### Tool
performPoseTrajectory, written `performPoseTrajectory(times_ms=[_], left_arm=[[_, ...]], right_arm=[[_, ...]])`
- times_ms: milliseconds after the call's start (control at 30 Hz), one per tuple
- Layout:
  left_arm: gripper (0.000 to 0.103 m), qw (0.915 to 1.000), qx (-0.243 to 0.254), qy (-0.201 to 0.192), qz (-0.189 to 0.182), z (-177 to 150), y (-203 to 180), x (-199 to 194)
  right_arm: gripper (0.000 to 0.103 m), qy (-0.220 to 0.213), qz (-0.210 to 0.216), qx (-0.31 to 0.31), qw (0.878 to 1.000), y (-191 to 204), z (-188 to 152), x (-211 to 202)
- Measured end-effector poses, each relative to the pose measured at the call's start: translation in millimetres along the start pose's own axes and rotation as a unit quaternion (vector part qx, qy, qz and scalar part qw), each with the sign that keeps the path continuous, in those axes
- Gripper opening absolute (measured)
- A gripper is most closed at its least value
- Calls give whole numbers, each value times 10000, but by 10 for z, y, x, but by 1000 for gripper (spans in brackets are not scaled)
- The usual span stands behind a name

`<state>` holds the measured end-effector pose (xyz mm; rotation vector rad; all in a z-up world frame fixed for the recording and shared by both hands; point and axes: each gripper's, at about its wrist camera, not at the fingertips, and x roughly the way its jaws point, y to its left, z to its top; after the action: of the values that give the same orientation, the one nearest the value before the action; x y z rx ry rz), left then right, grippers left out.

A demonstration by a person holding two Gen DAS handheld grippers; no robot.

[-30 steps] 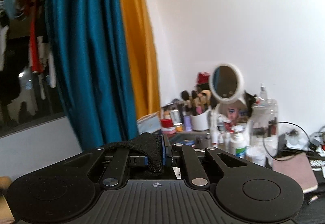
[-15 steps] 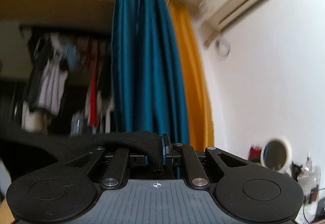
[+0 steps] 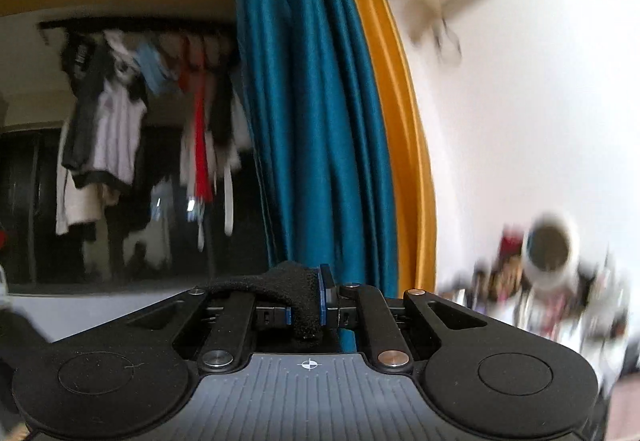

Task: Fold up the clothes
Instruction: 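Carry the black shirt high with both closed grippers toward the patterned table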

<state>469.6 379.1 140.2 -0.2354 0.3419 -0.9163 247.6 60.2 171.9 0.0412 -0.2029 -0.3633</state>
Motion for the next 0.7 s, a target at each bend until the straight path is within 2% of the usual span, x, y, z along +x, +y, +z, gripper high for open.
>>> performPoseTrajectory(times_ms=[67,100,167,200,267,400,567,700], left_arm=[[6,9994,-218,227,-159,-170,84,-120],[6,9985,-332,341,-288,-232,113,-176],[6,9971,-387,504,-418,-336,132,-253],[6,9965,-396,557,-477,-380,129,-294],[6,9963,-343,532,-581,-421,75,-387],[6,9952,-338,357,-842,-391,-28,-534],[6,9958,-116,354,-835,-420,-168,-508],[6,9958,-24,157,-907,-424,-346,-415]], right_arm=[[10,-199,-186,-420,9987,171,-8,-125],[10,-161,-299,-752,9966,263,-42,-147],[10,250,-386,-1260,9910,386,-144,-105],[10,490,-422,-1310,9893,411,-182,-92],[10,574,-574,-1256,9888,445,-193,-166],[10,57,-966,-1132,9888,548,-151,-531],[10,581,-1245,-966,9858,469,-218,-909],[10,586,-1778,-799,9791,254,-91,-1501]])
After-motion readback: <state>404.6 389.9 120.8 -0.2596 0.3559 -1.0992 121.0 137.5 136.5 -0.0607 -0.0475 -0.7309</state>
